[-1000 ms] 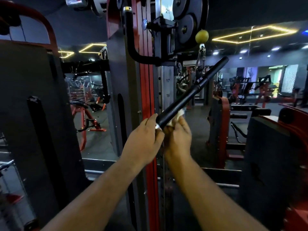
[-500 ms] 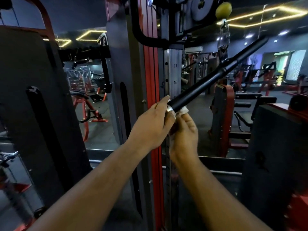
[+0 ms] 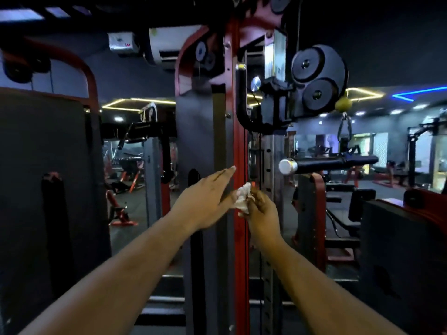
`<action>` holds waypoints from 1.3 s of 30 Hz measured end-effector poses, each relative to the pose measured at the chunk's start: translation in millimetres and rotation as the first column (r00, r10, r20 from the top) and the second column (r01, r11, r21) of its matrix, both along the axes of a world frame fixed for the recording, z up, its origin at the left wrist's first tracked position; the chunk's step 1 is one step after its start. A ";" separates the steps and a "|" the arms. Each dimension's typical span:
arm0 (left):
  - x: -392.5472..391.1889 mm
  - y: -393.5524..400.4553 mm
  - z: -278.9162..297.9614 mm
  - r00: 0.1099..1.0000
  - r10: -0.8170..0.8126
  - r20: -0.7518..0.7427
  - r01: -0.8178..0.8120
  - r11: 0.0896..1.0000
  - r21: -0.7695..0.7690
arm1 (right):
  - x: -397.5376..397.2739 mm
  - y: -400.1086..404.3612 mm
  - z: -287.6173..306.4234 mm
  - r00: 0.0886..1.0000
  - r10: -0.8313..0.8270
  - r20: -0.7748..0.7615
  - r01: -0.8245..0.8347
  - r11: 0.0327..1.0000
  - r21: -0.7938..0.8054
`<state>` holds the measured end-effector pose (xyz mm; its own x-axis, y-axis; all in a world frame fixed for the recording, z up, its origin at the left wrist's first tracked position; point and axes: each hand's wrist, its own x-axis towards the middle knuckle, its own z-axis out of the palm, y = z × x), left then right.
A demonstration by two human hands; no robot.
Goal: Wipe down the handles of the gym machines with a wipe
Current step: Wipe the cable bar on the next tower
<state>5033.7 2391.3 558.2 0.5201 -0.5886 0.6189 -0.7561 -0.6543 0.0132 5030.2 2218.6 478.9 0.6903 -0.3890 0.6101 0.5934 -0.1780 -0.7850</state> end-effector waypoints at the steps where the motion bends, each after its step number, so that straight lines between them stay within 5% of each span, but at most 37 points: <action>1: 7.9 7.7 5.7 1.000 0.016 0.001 -0.016 1.000 0.003 | 6.3 1.1 9.5 0.999 -0.036 0.013 0.036 0.998 -0.048; 6: 48.0 24.8 41.5 0.997 0.075 0.028 -0.075 0.997 0.008 | 37.0 -7.4 75.3 0.963 -0.260 0.073 0.270 0.920 -0.283; 9: 70.9 13.7 64.2 0.995 0.080 0.058 -0.080 0.997 0.000 | 52.8 -26.3 111.8 0.880 -0.414 0.233 0.472 0.812 -0.342; 16: 113.8 -43.1 127.9 0.979 0.083 0.188 -0.083 0.997 -0.008 | 98.6 -75.4 175.4 0.733 -0.394 0.555 0.642 0.672 -0.370; 27: 176.8 -97.9 240.0 0.954 0.024 0.298 0.017 0.991 -0.133 | 173.6 -85.6 280.1 0.611 -0.340 0.715 0.629 0.757 -0.178; 32: 191.4 -99.2 265.5 0.943 0.007 0.333 0.058 0.981 -0.186 | 199.2 -87.6 301.0 0.546 -0.366 0.754 0.790 0.524 -0.317; 39: 220.9 -93.1 247.3 0.913 -0.092 0.397 0.100 0.995 0.000 | 186.2 -122.9 202.9 0.521 -0.182 0.834 0.845 0.246 -0.475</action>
